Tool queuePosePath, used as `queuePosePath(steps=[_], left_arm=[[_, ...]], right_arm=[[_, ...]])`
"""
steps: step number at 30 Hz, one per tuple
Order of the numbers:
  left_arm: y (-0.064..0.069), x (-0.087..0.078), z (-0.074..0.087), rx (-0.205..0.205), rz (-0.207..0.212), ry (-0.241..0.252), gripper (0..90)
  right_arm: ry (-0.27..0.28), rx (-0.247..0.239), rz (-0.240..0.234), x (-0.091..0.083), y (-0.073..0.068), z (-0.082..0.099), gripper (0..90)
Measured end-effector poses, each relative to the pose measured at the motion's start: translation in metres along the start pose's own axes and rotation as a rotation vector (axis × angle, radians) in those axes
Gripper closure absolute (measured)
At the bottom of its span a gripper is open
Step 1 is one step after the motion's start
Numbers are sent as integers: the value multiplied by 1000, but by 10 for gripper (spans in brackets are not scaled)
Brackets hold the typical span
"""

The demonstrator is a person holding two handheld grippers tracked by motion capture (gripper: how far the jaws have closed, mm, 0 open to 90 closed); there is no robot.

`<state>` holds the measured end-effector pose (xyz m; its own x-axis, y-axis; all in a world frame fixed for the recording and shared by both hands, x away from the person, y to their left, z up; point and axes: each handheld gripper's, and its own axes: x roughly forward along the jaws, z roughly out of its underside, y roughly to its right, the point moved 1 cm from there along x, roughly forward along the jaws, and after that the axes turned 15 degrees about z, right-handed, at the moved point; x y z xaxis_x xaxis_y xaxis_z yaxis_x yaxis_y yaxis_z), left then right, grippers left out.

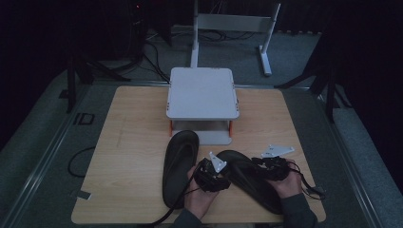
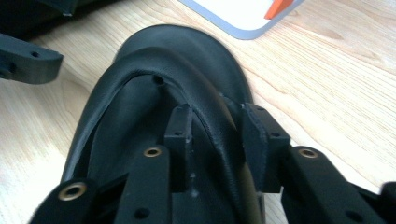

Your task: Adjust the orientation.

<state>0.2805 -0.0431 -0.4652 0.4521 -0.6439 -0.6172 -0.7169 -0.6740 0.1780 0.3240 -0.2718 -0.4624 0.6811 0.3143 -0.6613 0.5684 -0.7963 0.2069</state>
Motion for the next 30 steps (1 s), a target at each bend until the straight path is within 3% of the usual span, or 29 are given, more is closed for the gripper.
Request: queuePosePath(steps=[7, 12, 15, 20, 24, 28, 30], left_arm=[[1, -4, -1, 4, 0, 15, 323], [3, -3, -4, 14, 13, 29, 321], [4, 0, -5, 20, -14, 32, 285], [0, 2, -6, -8, -28, 51, 206], [3, 2, -5, 4, -8, 60, 187], [7, 14, -3, 25, 3, 18, 178], [6, 18, 0, 39, -43, -12, 216]], right_arm=[[36, 84, 12, 3, -6, -6, 731], [47, 149, 50, 12, -12, -16, 732], [49, 192, 67, 19, -17, -21, 726], [45, 231, 99, 27, -21, -25, 719], [50, 240, 90, 29, -22, -27, 719], [57, 254, 68, 30, -25, -29, 717], [58, 234, 47, 30, -27, -30, 706]])
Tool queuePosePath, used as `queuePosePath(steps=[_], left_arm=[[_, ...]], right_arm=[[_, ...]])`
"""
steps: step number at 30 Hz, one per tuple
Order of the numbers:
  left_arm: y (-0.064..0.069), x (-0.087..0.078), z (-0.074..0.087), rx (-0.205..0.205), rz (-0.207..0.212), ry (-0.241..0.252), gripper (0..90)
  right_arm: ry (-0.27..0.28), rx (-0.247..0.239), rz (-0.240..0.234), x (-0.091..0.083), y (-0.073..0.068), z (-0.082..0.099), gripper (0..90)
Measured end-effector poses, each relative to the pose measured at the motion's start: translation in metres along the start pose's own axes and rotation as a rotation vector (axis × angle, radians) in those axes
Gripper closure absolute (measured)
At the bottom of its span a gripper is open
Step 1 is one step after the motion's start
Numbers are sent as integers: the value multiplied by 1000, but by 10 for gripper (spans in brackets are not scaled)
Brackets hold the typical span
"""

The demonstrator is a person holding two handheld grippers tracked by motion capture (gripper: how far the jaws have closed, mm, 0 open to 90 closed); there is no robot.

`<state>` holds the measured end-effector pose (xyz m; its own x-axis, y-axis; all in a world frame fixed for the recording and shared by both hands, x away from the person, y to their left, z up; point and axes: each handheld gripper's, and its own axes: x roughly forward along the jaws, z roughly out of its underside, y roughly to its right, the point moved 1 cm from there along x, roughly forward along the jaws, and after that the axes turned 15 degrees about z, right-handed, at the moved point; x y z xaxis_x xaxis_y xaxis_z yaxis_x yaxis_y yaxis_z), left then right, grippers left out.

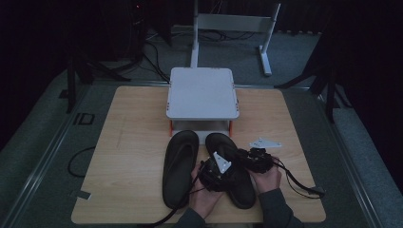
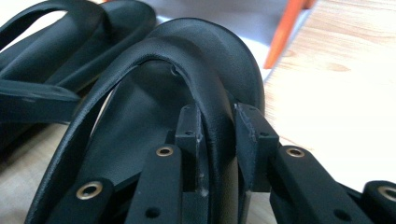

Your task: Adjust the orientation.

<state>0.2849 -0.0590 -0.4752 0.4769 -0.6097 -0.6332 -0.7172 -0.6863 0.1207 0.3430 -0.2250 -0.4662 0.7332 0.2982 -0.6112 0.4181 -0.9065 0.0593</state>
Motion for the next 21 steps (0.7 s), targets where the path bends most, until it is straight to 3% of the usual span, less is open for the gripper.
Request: queuePosePath(steps=[3, 4, 7, 10, 15, 21], left_arm=[[-7, 0, 5, -12, -18, -17, 340], [-9, -2, 6, -21, -10, -9, 356], [-12, -8, 6, -12, -60, 0, 459], [-19, -12, 5, -25, -75, 2, 560], [-30, -17, 5, -42, -99, 1, 649], [-41, -22, 6, -55, -125, 7, 721]], right_arm=[[3, -36, -20, 0, -2, 0, 689], [8, -37, -32, 0, -2, 0, 688], [13, -32, -59, -1, -2, -1, 696], [10, -30, -86, 0, -4, -2, 682], [12, -3, -125, 3, -7, -2, 663], [21, -31, -146, 6, -15, -5, 629]])
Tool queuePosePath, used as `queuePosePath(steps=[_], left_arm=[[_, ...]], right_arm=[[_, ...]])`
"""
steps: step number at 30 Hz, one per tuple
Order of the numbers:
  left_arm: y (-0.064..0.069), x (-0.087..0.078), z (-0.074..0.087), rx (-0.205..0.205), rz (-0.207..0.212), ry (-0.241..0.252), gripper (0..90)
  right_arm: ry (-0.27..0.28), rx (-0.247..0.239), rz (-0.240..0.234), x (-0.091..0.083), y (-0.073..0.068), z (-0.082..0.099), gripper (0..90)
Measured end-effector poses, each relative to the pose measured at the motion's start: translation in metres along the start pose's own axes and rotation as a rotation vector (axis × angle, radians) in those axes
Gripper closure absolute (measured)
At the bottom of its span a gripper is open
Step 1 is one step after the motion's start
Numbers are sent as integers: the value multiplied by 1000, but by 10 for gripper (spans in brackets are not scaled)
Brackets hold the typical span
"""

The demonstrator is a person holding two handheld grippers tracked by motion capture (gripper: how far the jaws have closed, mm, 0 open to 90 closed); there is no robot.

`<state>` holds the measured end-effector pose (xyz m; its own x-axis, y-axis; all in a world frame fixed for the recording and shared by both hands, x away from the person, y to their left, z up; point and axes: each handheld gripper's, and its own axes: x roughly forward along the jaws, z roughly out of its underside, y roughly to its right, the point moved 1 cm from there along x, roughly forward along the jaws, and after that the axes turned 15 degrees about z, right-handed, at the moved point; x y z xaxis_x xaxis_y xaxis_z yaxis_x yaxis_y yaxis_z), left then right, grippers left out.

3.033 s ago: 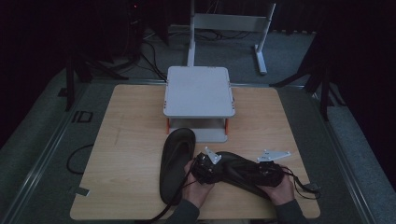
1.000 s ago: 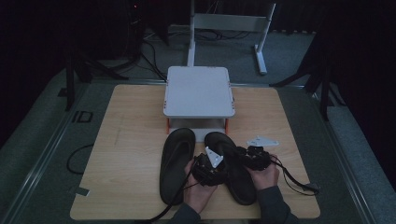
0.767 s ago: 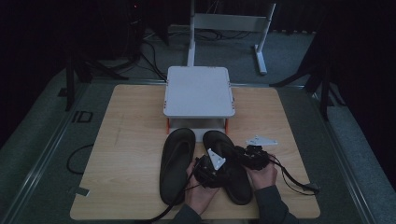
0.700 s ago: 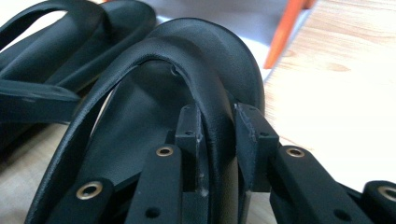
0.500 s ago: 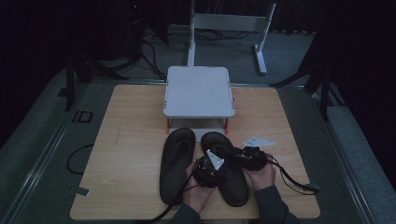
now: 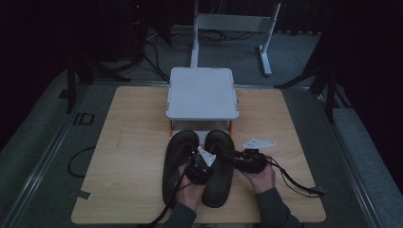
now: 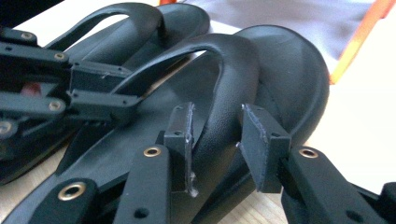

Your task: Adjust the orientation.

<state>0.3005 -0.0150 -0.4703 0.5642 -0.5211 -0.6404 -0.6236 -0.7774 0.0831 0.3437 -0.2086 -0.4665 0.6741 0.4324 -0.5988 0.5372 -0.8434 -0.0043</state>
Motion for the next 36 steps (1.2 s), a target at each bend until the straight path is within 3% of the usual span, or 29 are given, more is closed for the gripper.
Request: queuePosePath(steps=[3, 5, 6, 7, 9, 13, 18, 21, 23, 25, 27, 34, 36], left_arm=[[-7, -4, 1, -23, 14, 8, 735], [-8, -7, 1, -24, 33, 20, 640], [-11, -18, 2, -17, 65, 63, 640], [-14, -24, 3, -18, 80, 83, 568], [-21, -36, 5, -29, 82, 108, 559], [-39, -49, 12, -71, 79, 94, 588], [-49, -41, 20, -103, 126, 47, 574], [-52, -33, 20, -97, 131, 30, 621], [-54, -31, 19, -99, 161, 37, 687], [-54, -29, 17, -80, 147, 31, 730], [-55, -27, 14, -86, 149, 35, 745], [-56, -26, 11, -83, 138, 24, 747], [-60, -32, 12, -113, 167, 66, 709]], right_arm=[[16, -4, -29, -1, -2, -2, 581], [23, -6, -26, -2, -2, -3, 563], [31, -7, -28, -4, -2, -3, 553], [43, -18, -25, -10, 0, -3, 549], [52, -26, -12, -14, 2, -2, 553], [54, -26, 43, -17, 10, 1, 588], [4, -14, 76, -4, 16, 7, 615], [-30, -16, 55, 5, 13, 11, 631], [-26, -16, 43, 5, 10, 11, 634], [-24, -27, 21, 3, 7, 11, 636], [-28, -40, 8, 2, 3, 11, 639], [-30, -52, -39, 3, -7, 13, 649], [-28, -59, -36, 2, -9, 13, 652]])
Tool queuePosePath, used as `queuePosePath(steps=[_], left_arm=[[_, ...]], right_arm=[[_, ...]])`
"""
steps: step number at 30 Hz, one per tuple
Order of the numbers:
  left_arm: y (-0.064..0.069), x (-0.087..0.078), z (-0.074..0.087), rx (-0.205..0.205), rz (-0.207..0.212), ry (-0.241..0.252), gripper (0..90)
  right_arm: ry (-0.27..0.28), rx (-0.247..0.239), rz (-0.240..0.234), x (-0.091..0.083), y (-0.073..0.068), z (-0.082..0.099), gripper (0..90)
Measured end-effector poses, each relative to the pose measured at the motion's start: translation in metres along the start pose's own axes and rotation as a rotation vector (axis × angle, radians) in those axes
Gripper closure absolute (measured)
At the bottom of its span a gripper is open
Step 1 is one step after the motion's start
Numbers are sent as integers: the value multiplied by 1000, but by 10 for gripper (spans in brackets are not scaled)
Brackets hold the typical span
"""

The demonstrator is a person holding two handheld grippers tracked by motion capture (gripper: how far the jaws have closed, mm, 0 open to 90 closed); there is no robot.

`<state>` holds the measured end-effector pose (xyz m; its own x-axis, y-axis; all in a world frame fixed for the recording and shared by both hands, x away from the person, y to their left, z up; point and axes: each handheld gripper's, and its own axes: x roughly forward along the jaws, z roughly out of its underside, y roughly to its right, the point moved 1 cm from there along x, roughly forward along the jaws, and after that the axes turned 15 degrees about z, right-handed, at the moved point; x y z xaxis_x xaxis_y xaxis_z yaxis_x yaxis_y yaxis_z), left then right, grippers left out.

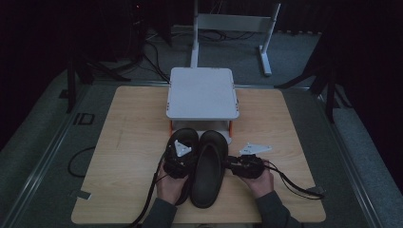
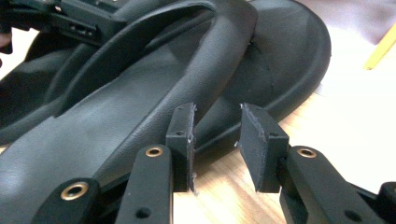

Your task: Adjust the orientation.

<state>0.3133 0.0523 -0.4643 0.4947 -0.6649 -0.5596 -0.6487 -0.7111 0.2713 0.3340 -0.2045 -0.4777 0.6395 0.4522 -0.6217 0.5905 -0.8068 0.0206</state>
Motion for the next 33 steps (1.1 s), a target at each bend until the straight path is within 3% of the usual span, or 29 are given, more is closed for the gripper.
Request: queuePosePath(steps=[4, 9, 13, 14, 17, 24, 33], left_arm=[[4, -13, -1, 13, 6, 52, 592], [14, -16, 5, 46, -12, 61, 460], [22, -10, 11, 64, -54, 42, 366], [26, -3, 14, 74, -86, 21, 349], [29, 7, 17, 54, -110, 0, 305], [31, 21, 22, 39, -140, -55, 337], [35, 24, 22, 58, -185, -49, 466]], right_arm=[[2, -5, -10, -1, 0, 0, 649], [5, -4, -11, -2, -1, 0, 640], [6, -4, -11, -3, -1, 1, 631], [8, -3, -10, -3, -1, 1, 620], [8, 1, -13, -3, -1, 2, 609], [7, -6, -15, -4, -1, 3, 591], [9, -7, -14, -5, -1, 3, 580]])
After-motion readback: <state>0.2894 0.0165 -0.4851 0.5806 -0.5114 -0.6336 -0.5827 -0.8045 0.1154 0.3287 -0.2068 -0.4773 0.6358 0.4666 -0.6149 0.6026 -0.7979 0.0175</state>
